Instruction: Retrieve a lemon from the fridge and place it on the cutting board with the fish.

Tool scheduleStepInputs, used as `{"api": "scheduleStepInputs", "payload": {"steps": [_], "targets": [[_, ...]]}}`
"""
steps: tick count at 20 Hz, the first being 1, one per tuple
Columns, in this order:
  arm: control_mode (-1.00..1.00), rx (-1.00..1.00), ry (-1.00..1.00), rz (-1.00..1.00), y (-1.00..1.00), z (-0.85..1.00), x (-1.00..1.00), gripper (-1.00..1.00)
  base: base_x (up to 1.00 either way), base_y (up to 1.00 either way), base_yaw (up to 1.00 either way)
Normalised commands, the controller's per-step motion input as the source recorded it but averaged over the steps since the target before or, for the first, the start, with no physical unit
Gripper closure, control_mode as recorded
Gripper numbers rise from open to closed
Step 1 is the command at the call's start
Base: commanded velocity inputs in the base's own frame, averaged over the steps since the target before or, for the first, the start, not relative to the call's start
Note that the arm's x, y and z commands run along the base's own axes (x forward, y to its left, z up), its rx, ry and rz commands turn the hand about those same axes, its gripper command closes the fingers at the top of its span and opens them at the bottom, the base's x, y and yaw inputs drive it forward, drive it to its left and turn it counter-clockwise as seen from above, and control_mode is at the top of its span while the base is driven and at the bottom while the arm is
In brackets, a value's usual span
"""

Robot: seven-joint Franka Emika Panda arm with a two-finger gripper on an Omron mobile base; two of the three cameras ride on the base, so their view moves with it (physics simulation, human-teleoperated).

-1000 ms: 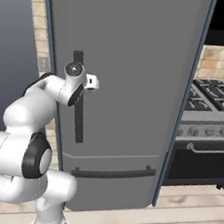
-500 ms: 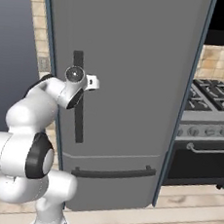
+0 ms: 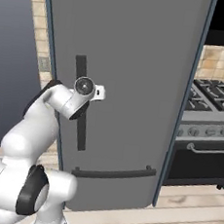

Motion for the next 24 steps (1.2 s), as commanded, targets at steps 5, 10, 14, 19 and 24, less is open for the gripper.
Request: {"api": "scheduleStepInputs", "payload": {"steps": [5, 10, 14, 19, 24], "targets": [[-1.00, 0.20, 0.01, 0.07, -1.00, 0.00, -0.88, 1.00, 0.00, 0.00, 0.00], [-1.00, 0.22, 0.04, 0.08, -1.00, 0.00, -0.90, 1.00, 0.00, 0.00, 0.00], [-1.00, 0.17, 0.04, 0.06, -1.00, 0.00, -0.81, 1.00, 0.00, 0.00, 0.00], [-1.00, 0.09, 0.07, 0.03, -1.00, 0.00, -0.64, 1.00, 0.00, 0.00, 0.00], [-1.00, 0.00, 0.03, 0.02, -0.43, 0.00, -0.17, 1.00, 0.00, 0.00, 0.00]]}}
